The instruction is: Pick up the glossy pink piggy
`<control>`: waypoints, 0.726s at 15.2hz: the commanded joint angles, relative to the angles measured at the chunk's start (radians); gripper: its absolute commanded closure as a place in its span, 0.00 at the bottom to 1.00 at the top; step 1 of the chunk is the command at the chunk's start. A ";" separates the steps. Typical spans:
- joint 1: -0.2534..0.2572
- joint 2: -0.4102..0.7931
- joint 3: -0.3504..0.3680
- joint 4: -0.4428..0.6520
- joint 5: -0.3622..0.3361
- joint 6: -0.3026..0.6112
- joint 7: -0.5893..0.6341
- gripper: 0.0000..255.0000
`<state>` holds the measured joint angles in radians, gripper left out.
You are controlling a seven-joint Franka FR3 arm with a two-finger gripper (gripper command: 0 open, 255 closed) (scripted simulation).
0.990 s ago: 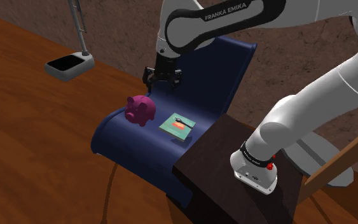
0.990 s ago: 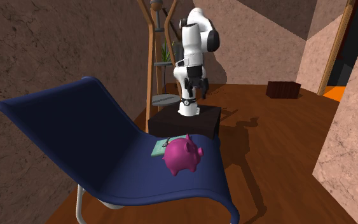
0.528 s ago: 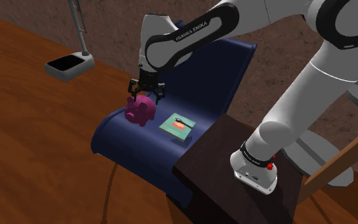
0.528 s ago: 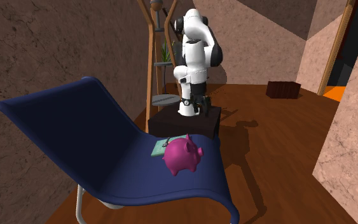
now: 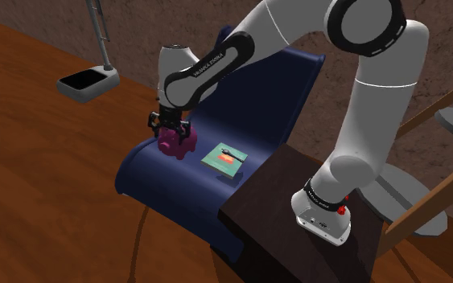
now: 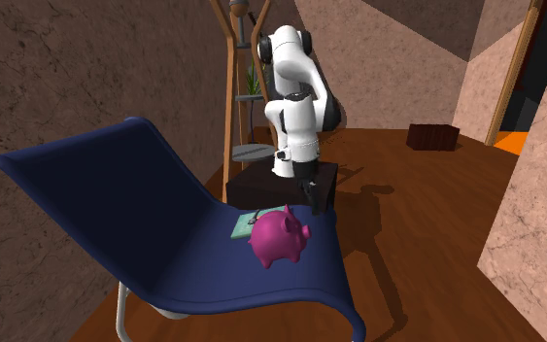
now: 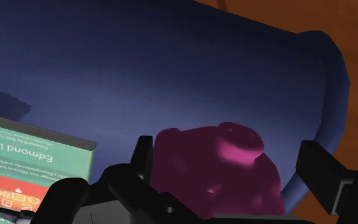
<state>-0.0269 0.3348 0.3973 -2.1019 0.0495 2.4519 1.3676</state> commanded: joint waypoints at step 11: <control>0.064 0.231 -0.074 0.125 -0.055 0.099 0.135 0.00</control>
<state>0.0353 0.5549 0.3264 -1.9792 -0.0029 2.5422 1.5028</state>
